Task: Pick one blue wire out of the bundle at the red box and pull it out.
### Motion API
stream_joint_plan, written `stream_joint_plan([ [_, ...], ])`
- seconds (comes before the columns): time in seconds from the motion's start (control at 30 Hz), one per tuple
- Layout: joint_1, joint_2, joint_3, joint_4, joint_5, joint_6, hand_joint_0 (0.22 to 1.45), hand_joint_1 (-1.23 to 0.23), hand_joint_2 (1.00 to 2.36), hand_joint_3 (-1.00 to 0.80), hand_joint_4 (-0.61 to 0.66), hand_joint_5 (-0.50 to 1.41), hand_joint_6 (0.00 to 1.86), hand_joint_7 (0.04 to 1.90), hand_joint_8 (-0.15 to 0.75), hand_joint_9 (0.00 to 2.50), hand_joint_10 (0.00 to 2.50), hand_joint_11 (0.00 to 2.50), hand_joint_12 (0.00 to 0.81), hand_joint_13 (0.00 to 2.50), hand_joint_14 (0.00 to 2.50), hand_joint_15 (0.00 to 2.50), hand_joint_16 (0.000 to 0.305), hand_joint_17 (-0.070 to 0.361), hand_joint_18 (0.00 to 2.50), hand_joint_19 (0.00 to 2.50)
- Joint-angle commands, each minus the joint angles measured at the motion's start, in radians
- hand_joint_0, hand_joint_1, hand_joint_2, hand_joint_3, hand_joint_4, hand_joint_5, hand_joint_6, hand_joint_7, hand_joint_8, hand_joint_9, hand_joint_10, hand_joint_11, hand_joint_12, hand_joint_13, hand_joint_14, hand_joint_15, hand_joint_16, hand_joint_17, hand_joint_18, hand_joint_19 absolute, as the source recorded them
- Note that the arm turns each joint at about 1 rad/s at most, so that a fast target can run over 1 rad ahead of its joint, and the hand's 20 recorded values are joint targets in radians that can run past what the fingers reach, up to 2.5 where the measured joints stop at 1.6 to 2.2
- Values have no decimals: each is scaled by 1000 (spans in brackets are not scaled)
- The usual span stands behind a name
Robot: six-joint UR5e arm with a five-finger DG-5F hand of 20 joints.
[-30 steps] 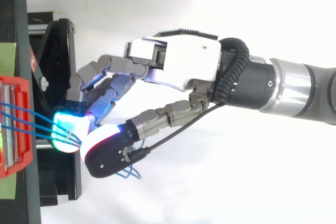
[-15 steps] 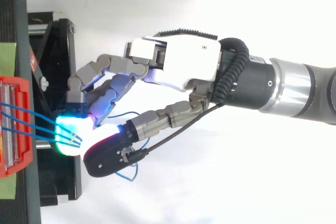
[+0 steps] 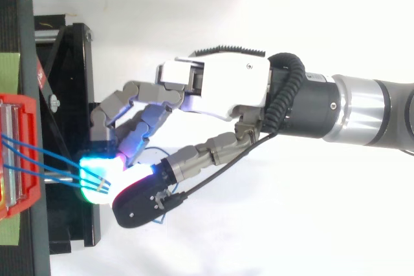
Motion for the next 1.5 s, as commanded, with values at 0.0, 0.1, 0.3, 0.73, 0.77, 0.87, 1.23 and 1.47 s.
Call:
stream_joint_plan([
  [0.0,-2,15,-1,-69,-26,2,653,-760,1018,-178,26,-214,970,979,346,914,14,780,423,754,13,362,55,124,706,384],
  [0.1,-8,29,-1,-124,-35,2,634,-743,1018,-174,36,-210,966,968,345,914,14,774,423,747,12,369,55,124,690,396],
  [0.3,-17,44,-1,-149,-38,2,623,-733,1019,-158,35,-203,959,1000,351,917,15,759,423,736,14,365,55,124,675,396],
  [0.73,-31,69,-1,-147,-38,1,690,-864,1014,-281,60,-215,955,942,336,856,15,755,433,738,12,348,57,127,716,324],
  [0.77,-33,69,-1,-149,-38,-1,695,-877,1014,-288,81,-215,957,944,337,856,12,757,431,739,12,350,57,128,719,317],
  [0.87,-37,72,-1,-149,-38,-2,708,-892,1012,-322,111,-214,957,921,338,853,14,761,434,739,12,337,57,129,728,315],
  [1.23,-39,72,-1,-146,-38,-2,786,-852,1000,-500,172,-227,952,892,333,821,12,747,433,754,13,326,57,128,781,276],
  [1.47,-39,72,-1,-146,-38,-4,603,-845,1000,-500,214,-227,930,861,337,807,14,767,444,731,12,343,59,133,760,322],
])
